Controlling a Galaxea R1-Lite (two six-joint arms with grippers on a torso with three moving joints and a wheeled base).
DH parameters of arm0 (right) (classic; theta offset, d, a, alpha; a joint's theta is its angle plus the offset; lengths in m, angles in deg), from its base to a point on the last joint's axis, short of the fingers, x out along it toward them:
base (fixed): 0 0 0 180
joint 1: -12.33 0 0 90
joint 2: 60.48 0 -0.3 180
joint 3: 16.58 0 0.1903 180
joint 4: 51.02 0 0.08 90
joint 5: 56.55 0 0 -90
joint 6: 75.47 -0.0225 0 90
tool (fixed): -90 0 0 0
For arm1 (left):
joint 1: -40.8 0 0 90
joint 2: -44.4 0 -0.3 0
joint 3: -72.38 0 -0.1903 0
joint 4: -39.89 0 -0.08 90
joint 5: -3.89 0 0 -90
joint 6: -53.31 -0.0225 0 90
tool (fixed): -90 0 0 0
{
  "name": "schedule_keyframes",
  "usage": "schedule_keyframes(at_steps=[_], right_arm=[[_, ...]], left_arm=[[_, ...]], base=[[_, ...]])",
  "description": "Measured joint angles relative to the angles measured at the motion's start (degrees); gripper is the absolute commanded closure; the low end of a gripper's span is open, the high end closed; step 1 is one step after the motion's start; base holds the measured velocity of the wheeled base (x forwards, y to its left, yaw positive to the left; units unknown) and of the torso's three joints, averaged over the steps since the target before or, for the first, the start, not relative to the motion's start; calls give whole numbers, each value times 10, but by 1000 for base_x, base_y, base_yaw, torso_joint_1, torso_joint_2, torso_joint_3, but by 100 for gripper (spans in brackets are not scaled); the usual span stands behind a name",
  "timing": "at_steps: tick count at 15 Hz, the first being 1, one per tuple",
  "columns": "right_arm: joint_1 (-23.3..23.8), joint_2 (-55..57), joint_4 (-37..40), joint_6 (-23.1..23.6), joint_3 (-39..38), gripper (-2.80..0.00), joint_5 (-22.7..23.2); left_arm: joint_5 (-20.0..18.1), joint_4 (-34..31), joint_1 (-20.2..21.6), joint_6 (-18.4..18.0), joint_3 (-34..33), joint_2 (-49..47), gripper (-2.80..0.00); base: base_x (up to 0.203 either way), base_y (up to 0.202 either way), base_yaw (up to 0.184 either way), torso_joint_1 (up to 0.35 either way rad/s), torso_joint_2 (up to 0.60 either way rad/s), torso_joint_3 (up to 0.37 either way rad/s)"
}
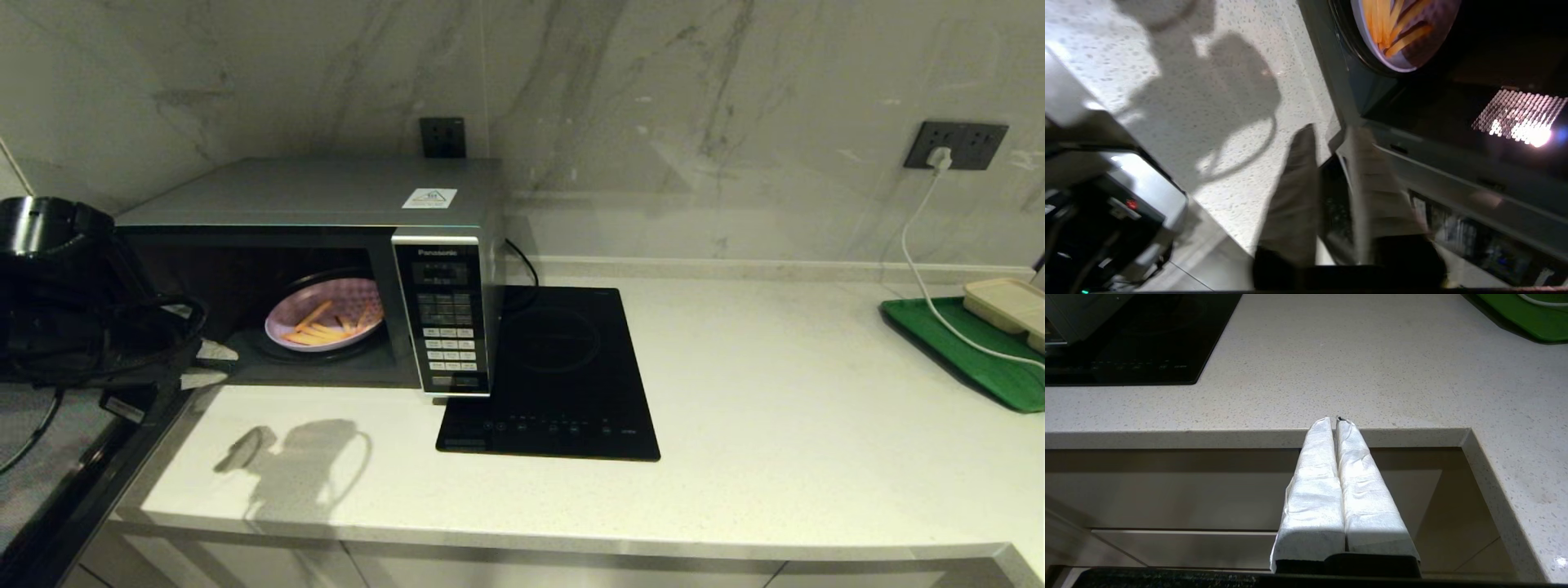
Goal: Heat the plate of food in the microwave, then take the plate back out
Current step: Take the plate out of the microwave
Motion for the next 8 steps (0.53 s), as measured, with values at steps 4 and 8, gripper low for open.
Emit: schedule_keyframes(at_steps=[4,8], right_arm=[[0,0,0,0,0,0,0],[0,0,0,0,0,0,-1]], left_arm=[[-24,34,18,0,-26,-27,-280],[-46,84,16,22,-44,-34,-280]], base=[[0,0,0,0,0,0],[0,0,0,0,0,0]])
